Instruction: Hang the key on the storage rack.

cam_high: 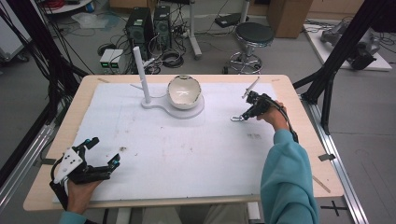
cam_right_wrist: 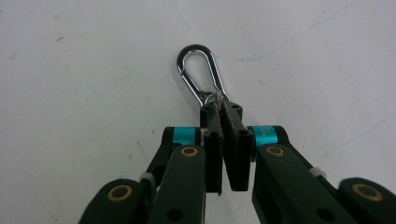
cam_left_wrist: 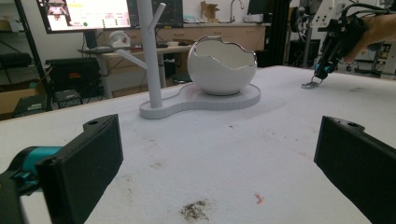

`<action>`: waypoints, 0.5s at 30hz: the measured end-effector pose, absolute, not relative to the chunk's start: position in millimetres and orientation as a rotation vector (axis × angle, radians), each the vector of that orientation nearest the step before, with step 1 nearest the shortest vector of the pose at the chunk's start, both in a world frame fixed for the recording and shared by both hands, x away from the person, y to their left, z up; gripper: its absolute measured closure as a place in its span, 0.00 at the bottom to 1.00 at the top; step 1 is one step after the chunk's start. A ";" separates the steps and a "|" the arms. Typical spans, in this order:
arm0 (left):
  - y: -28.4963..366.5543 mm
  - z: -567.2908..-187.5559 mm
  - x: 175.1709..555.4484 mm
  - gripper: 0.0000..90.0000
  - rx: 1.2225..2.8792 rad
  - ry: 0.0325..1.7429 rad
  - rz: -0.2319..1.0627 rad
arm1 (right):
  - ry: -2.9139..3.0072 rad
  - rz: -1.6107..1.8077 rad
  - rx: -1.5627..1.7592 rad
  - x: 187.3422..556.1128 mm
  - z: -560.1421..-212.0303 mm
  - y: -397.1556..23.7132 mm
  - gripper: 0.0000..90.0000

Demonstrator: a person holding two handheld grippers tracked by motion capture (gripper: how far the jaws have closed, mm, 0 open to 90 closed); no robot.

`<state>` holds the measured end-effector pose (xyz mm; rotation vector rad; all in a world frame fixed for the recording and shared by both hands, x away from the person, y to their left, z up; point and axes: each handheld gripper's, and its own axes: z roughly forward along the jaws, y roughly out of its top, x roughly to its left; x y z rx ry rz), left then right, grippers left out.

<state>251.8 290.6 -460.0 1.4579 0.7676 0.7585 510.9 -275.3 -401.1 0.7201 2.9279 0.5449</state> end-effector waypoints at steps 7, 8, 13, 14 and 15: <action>290.7 -459.9 251.9 0.02 1.459 0.768 0.758 | 2.919 0.529 0.727 510.0 -400.5 -273.3 0.99; 290.7 -459.9 251.9 0.02 1.458 0.767 0.757 | 2.919 0.520 0.729 509.8 -400.0 -273.0 0.99; 292.0 -459.9 252.2 0.02 1.452 0.771 0.749 | 2.895 0.556 0.767 508.2 -396.2 -272.8 0.99; 292.7 -460.1 252.0 0.02 1.442 0.770 0.744 | 2.895 0.585 0.767 506.2 -392.5 -273.5 0.99; 293.7 -460.2 252.2 0.02 1.437 0.769 0.739 | 2.895 0.585 0.767 506.2 -392.5 -273.5 0.99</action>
